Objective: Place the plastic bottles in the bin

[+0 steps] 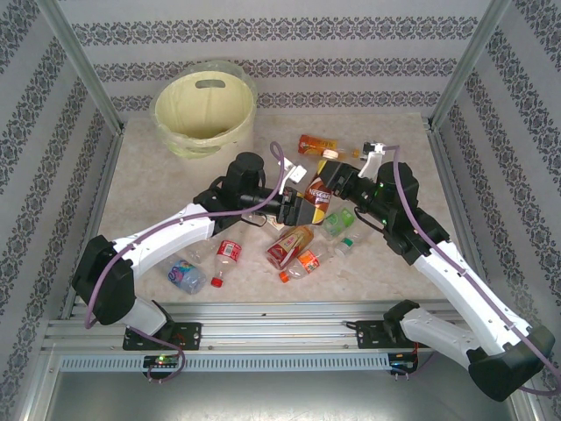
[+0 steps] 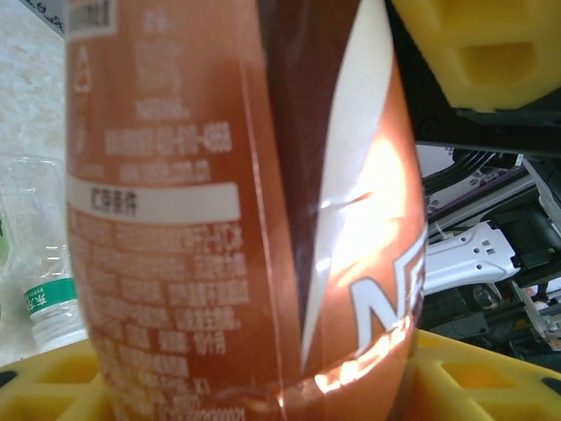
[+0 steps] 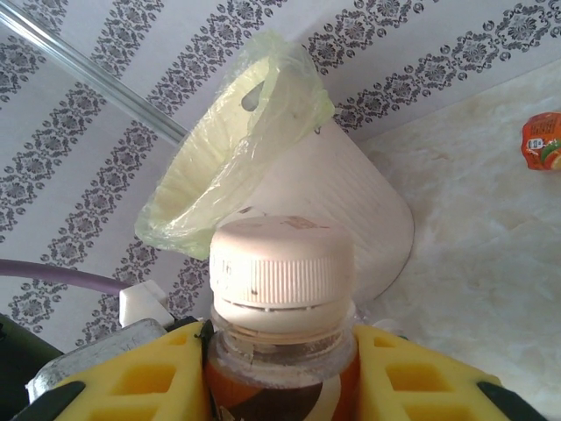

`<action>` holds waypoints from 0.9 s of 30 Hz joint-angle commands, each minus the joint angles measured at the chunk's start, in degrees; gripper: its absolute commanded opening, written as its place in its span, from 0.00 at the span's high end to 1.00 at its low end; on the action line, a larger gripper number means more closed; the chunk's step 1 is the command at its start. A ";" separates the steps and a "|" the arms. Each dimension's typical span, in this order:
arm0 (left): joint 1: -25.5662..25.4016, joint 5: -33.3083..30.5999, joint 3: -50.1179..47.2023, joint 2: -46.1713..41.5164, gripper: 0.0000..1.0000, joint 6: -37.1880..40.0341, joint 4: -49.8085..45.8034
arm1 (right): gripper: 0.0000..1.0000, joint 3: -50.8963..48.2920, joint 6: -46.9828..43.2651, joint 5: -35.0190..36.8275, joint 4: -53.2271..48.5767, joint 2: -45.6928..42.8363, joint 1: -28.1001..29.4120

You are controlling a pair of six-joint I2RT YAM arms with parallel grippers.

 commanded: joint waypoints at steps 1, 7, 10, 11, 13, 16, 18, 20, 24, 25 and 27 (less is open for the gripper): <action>-0.73 1.40 -0.19 -0.82 0.44 1.73 2.62 | 0.67 1.00 0.19 -0.24 2.10 -0.65 0.84; -0.18 0.32 0.23 -2.09 0.49 4.15 -0.20 | 0.28 -0.18 -0.37 -0.37 0.97 -2.84 0.78; 1.05 -0.24 0.45 -2.62 0.50 4.20 -0.81 | 0.17 -1.51 -1.80 -1.13 -0.06 -5.59 0.56; 1.50 -0.27 0.53 -2.72 0.50 4.13 -0.94 | 0.14 -1.67 -2.83 -1.89 -0.66 -6.60 0.41; 2.20 -0.40 0.86 -3.01 0.50 4.37 -1.55 | 0.07 -1.46 -4.74 -2.87 -2.99 -8.26 0.32; 2.96 -1.16 1.89 -3.35 0.49 5.93 -4.26 | 0.02 -0.72 -8.21 -4.62 -7.40 -10.29 0.32; 3.54 -2.55 3.44 -3.58 0.49 8.38 -8.57 | 0.02 -0.23 -10.29 -5.41 -9.85 -11.69 0.32; 4.20 -5.65 5.64 -4.09 0.49 11.51 -14.26 | 0.02 0.07 -12.23 -5.48 -11.16 -13.33 0.32; 5.28 -14.21 8.98 -5.94 0.48 16.11 -21.93 | 0.02 1.27 -15.98 -2.15 -14.63 -16.07 0.27; 5.48 -15.91 9.91 -6.17 0.48 16.97 -23.66 | 0.02 1.86 -17.19 -1.65 -15.78 -16.35 0.32; 5.99 -20.07 13.08 -6.07 0.49 19.39 -28.24 | 0.02 3.22 -19.88 -1.53 -17.52 -16.71 0.32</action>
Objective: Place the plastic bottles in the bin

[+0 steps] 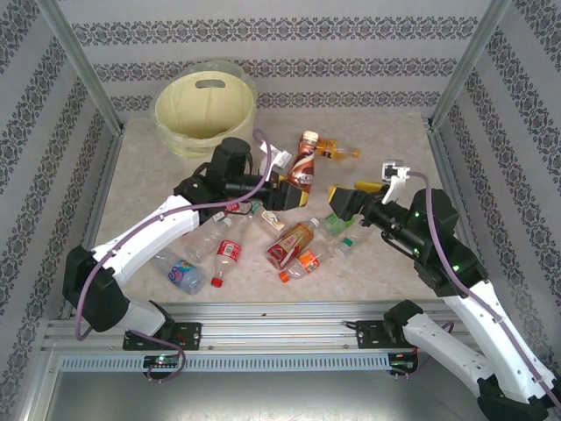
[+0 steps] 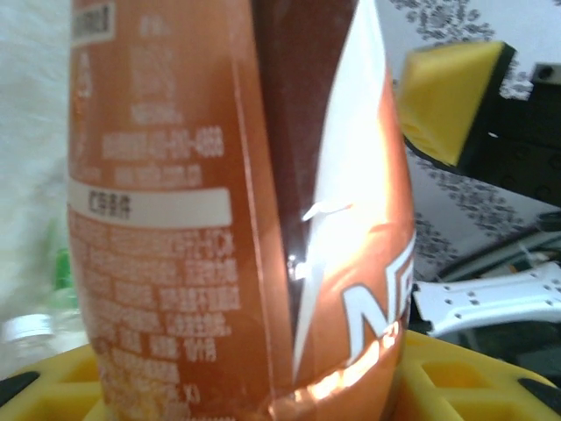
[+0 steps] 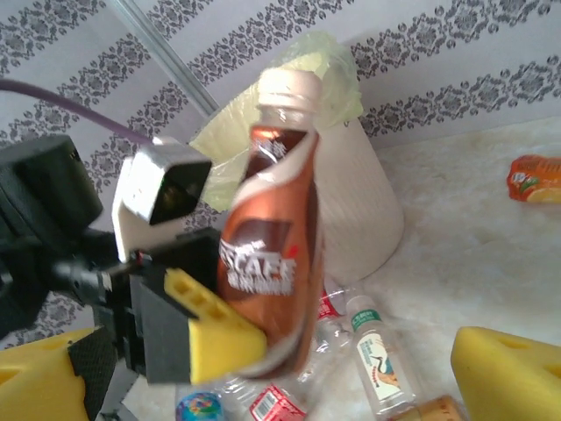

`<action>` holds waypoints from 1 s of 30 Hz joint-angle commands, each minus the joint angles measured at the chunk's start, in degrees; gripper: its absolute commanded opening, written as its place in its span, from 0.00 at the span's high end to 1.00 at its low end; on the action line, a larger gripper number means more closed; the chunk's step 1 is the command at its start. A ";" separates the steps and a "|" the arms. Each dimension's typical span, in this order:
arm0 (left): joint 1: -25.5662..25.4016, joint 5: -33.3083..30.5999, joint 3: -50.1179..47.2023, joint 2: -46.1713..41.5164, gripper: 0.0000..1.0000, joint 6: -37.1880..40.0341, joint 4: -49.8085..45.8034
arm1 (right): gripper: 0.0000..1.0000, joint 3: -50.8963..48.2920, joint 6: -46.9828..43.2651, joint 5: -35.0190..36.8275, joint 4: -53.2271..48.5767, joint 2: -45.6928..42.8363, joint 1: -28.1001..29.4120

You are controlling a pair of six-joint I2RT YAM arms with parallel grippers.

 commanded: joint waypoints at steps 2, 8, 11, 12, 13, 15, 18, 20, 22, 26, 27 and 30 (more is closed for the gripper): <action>1.48 -11.75 7.58 -1.90 0.49 8.30 -12.19 | 0.02 3.78 -7.74 0.55 -3.87 -1.15 0.34; 3.75 -24.24 18.20 0.19 0.49 13.42 -22.43 | 0.02 6.35 -10.69 -2.91 -3.10 -0.83 0.35; 5.43 -28.80 23.21 1.89 0.48 15.76 -26.07 | 0.02 7.51 -11.33 -3.33 -2.65 -0.42 0.33; 6.18 -30.38 24.88 2.64 0.48 16.66 -27.09 | 0.02 7.78 -11.52 -3.71 -2.57 -0.35 0.34; 6.84 -31.64 26.54 3.50 0.48 17.51 -28.24 | 0.02 8.03 -11.60 -4.01 -2.40 -0.17 0.34; 8.73 -33.42 30.65 5.80 0.48 19.00 -31.14 | 0.02 8.56 -11.64 -4.50 -2.36 0.29 0.34; 11.57 -35.73 35.78 9.29 0.49 21.18 -34.60 | 0.02 9.20 -11.56 -4.88 -2.56 0.86 0.32; 13.49 -36.48 39.47 11.80 0.49 22.17 -37.29 | 0.02 9.42 -11.61 -4.92 -2.72 1.05 0.34; 15.29 -37.26 42.94 14.44 0.49 22.89 -39.66 | 0.02 9.67 -11.64 -4.52 -3.08 1.20 0.34; 19.67 -36.03 48.35 19.34 0.48 21.73 -42.67 | 0.02 10.08 -11.64 -3.78 -3.91 1.86 0.35; 20.71 -35.55 49.84 20.83 0.48 21.41 -43.63 | 0.02 10.18 -11.64 -3.71 -4.17 2.11 0.34; 22.79 -33.80 54.52 24.99 0.48 20.48 -46.48 | 0.02 10.66 -11.55 -3.44 -4.95 2.98 0.34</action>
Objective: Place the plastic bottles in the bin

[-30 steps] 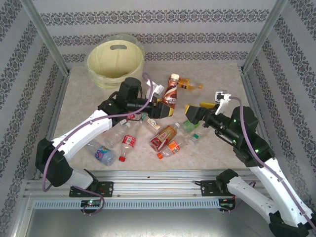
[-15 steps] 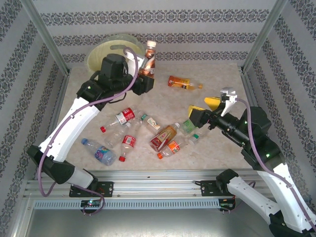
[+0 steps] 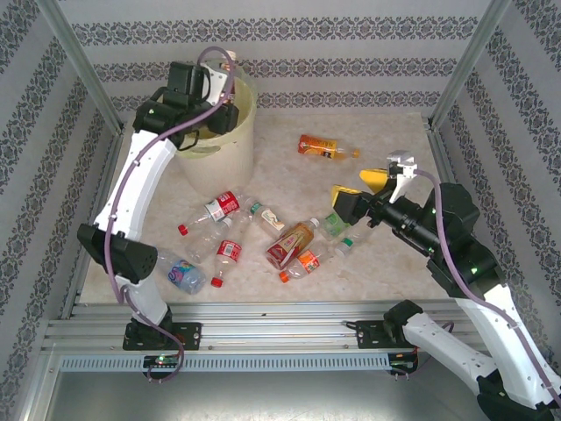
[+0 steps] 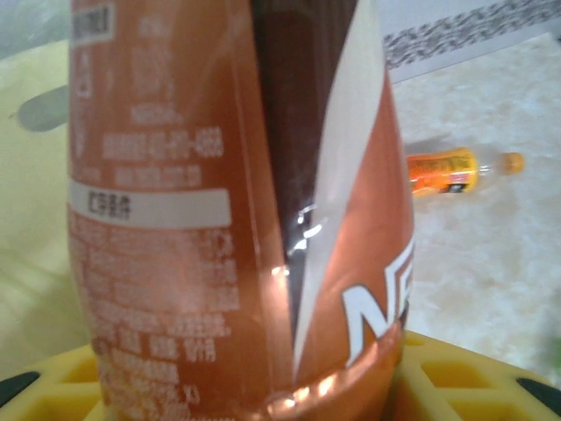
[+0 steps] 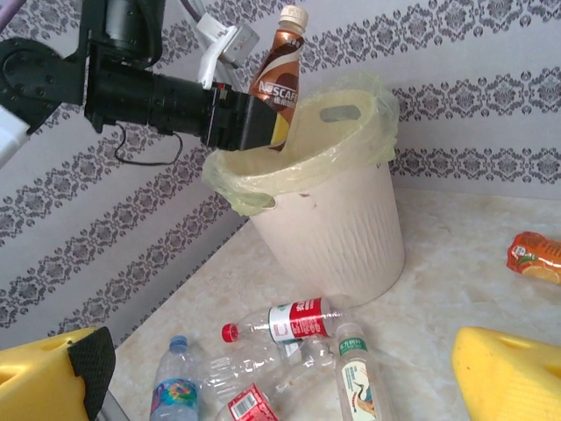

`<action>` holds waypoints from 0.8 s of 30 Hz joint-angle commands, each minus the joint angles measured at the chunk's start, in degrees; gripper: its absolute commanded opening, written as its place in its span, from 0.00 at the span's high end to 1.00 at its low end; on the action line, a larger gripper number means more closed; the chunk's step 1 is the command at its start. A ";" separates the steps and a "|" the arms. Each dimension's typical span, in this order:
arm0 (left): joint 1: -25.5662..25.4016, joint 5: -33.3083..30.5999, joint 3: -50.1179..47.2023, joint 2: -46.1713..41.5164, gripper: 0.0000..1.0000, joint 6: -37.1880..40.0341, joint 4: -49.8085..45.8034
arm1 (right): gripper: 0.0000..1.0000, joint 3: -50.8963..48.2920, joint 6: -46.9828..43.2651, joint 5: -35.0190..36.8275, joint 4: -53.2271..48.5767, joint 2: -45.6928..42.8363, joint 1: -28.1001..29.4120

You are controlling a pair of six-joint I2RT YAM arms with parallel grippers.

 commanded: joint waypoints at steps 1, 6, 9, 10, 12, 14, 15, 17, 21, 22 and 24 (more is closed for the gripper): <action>2.04 1.38 5.19 3.73 0.48 -0.42 -6.38 | 0.02 2.05 -0.52 0.35 -0.83 0.63 0.34; 4.39 3.04 9.05 9.05 0.47 -1.99 -9.81 | 0.02 2.13 -0.80 1.21 -1.87 1.23 0.37; 5.02 2.59 9.70 11.10 0.45 -2.73 -11.06 | 0.02 2.07 -0.78 1.68 -2.25 1.27 0.34; 5.27 2.54 9.79 11.67 0.44 -3.15 -11.24 | 0.02 2.11 -0.71 1.73 -2.29 1.27 0.33; 5.52 2.50 10.22 12.64 0.43 -3.71 -11.90 | 0.02 2.10 -0.54 1.84 -2.51 1.44 0.34; 5.78 2.34 10.69 13.37 0.40 -4.29 -12.49 | 0.02 1.98 -0.13 2.06 -2.80 1.54 0.34; 5.81 2.39 10.90 13.53 0.37 -4.56 -12.61 | 0.02 1.87 0.28 2.15 -2.89 1.62 0.34; 5.84 2.75 11.11 13.35 0.28 -5.12 -12.49 | 0.02 1.65 0.83 2.50 -3.06 1.78 0.34; 5.77 2.88 12.31 12.57 0.10 -6.45 -12.53 | 0.02 1.62 1.92 5.44 -5.16 2.57 0.35; 5.81 3.28 12.45 12.10 0.03 -6.46 -12.50 | 0.02 1.60 2.01 6.18 -5.77 2.76 0.34; 5.80 3.75 12.22 11.07 0.00 -6.80 -12.07 | 0.02 1.24 3.02 7.66 -6.36 2.94 0.35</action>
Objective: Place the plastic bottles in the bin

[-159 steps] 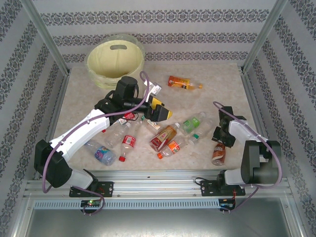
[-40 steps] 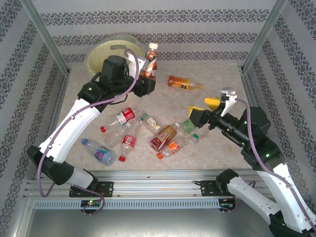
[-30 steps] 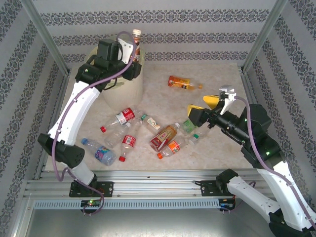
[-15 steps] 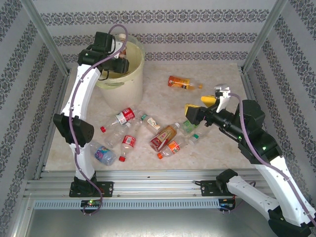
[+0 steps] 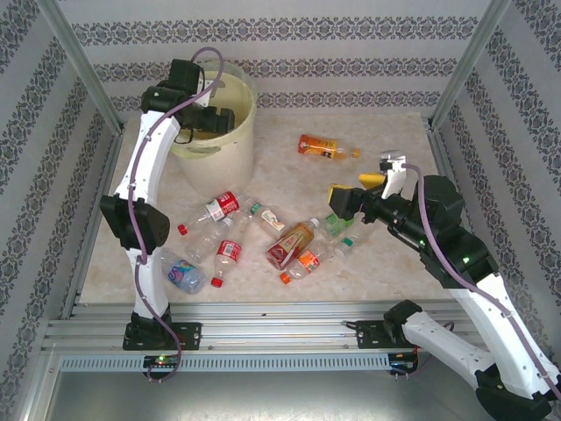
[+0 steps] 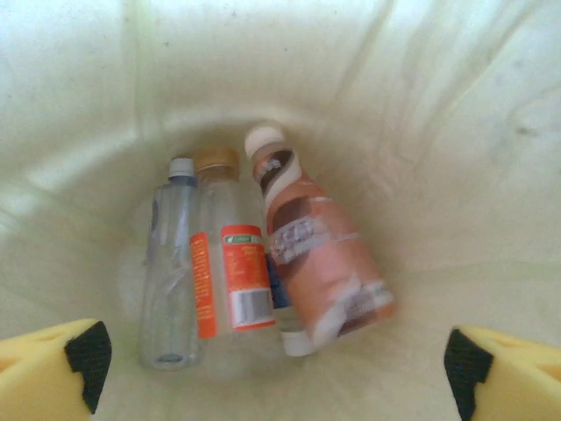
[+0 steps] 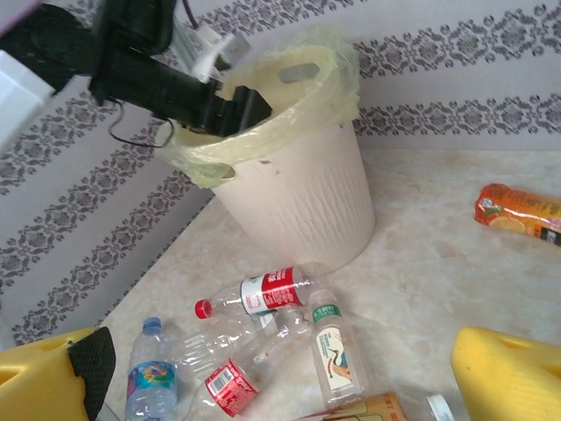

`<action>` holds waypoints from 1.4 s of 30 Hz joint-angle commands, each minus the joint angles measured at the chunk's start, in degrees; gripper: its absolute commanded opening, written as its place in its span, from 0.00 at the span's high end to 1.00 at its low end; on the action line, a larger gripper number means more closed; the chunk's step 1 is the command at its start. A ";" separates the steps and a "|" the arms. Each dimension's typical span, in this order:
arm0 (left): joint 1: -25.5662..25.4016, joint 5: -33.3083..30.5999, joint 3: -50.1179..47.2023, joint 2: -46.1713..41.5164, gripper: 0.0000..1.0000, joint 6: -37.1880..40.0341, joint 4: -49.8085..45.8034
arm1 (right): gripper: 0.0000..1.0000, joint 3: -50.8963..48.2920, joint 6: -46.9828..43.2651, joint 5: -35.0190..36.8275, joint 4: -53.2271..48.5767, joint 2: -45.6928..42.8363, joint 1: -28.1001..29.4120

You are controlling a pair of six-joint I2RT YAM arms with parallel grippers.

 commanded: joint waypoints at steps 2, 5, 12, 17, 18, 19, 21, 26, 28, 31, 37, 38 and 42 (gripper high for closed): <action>0.31 0.95 1.49 -3.45 0.00 -2.13 -1.11 | 0.02 0.78 3.59 3.75 -2.93 0.84 -0.15; 0.33 -0.89 0.57 -5.53 0.00 -5.35 1.13 | 0.02 2.19 8.53 6.25 -6.44 2.73 -1.68; 0.01 2.29 -3.99 -12.17 0.00 -6.52 5.34 | 0.02 -0.72 5.35 12.32 -6.33 1.66 -2.50; -1.97 5.73 -19.05 -24.85 0.00 -4.11 18.84 | 0.02 -0.13 5.40 19.25 -11.81 1.39 -2.55; -2.53 6.80 -23.04 -27.56 0.00 -3.04 21.30 | 0.02 -0.14 5.91 20.09 -12.86 1.49 -2.65; -3.29 6.83 -26.17 -30.04 0.00 -3.60 23.55 | 0.02 -0.01 6.46 20.03 -14.03 1.83 -2.72; -3.86 8.56 -31.10 -34.18 0.00 -6.35 27.45 | 0.02 0.46 8.85 21.52 -17.07 3.29 -3.00; -4.93 13.60 -35.11 -38.28 0.00 -11.18 24.80 | 0.02 -0.61 13.60 24.32 -22.15 6.15 -4.37; -5.68 15.95 -37.04 -39.14 0.00 -13.95 23.94 | 0.02 -0.92 14.50 23.12 -24.25 7.94 -6.34; -8.44 17.62 -38.79 -38.96 0.00 -15.21 20.62 | 0.02 -2.24 15.57 20.23 -25.47 10.20 -9.66; -19.61 11.41 -40.81 -37.25 0.00 -11.02 16.71 | 0.02 -7.46 17.50 16.35 -22.30 12.25 -15.32; -21.39 10.17 -40.91 -36.59 0.00 -10.43 16.43 | 0.02 -7.99 17.87 16.17 -22.03 12.82 -16.11; -26.56 7.35 -42.92 -34.50 0.00 -7.98 17.02 | 0.02 -9.17 18.61 14.37 -20.46 15.67 -18.56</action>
